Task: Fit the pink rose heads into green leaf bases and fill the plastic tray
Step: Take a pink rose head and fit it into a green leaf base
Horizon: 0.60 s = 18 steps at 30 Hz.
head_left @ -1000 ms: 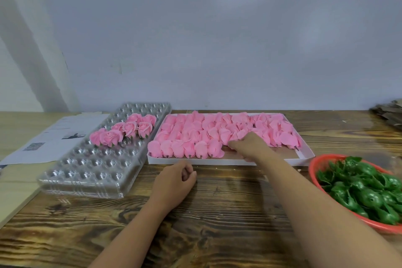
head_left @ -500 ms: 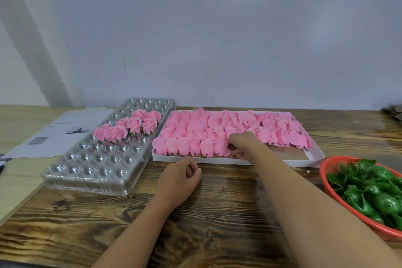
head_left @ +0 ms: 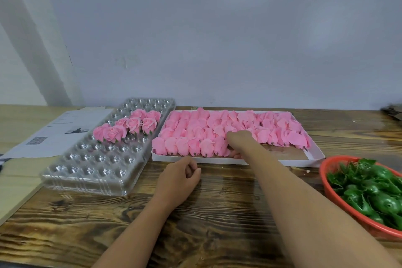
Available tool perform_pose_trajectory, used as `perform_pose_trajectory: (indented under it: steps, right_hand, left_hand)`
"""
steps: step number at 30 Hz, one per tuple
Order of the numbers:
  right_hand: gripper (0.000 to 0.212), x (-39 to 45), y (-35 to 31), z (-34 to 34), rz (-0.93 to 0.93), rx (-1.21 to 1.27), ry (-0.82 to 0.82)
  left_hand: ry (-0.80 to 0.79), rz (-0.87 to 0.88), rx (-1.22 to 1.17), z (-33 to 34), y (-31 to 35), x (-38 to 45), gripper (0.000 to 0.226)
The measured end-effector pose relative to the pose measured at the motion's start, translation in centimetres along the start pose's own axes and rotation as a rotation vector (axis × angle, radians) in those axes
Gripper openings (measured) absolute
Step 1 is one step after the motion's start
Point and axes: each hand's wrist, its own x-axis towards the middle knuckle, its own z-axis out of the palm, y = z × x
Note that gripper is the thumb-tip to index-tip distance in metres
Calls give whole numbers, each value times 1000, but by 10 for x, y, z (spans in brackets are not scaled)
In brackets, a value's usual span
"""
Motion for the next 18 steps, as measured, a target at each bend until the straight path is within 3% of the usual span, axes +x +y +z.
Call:
perform_pose_trajectory:
  steps: [13,18]
  right_hand:
    - [57,6,10,12,-67,95,14]
    - [46,6,13,22,-164,-18,107]
  left_hand:
    - [0,-9,0,-1,1,0,15]
    - [10,-7,1,0,1,0,15]
